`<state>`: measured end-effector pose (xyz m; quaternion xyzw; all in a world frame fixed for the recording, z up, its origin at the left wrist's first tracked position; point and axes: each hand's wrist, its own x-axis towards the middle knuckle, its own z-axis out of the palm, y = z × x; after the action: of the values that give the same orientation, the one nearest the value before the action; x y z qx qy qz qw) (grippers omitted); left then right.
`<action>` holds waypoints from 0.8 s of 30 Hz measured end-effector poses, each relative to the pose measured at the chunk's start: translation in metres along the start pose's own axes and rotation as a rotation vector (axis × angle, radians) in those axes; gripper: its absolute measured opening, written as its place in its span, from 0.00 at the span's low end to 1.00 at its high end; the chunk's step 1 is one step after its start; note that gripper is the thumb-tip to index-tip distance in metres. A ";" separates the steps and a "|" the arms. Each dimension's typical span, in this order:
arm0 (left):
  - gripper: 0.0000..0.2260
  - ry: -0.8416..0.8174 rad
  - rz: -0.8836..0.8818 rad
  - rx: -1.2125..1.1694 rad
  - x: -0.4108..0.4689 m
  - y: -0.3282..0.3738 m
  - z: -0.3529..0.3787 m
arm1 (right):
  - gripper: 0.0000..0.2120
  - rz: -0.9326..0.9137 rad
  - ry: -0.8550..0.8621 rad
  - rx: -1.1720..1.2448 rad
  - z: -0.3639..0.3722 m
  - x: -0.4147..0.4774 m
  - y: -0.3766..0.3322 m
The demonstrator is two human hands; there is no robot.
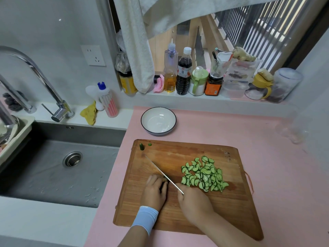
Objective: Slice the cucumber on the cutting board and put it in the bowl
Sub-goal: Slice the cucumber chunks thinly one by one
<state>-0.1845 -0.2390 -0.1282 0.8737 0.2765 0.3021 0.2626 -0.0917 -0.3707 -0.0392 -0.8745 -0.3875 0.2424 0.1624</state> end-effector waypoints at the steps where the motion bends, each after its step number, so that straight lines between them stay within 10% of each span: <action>1: 0.02 -0.002 0.002 -0.003 0.000 -0.001 0.000 | 0.19 0.003 0.006 -0.009 0.000 -0.003 -0.001; 24: 0.06 0.003 -0.011 -0.012 -0.001 0.001 -0.001 | 0.18 0.014 -0.071 0.056 -0.004 0.000 0.000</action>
<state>-0.1859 -0.2398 -0.1274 0.8701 0.2799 0.3035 0.2691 -0.0893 -0.3713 -0.0360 -0.8631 -0.3800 0.2853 0.1714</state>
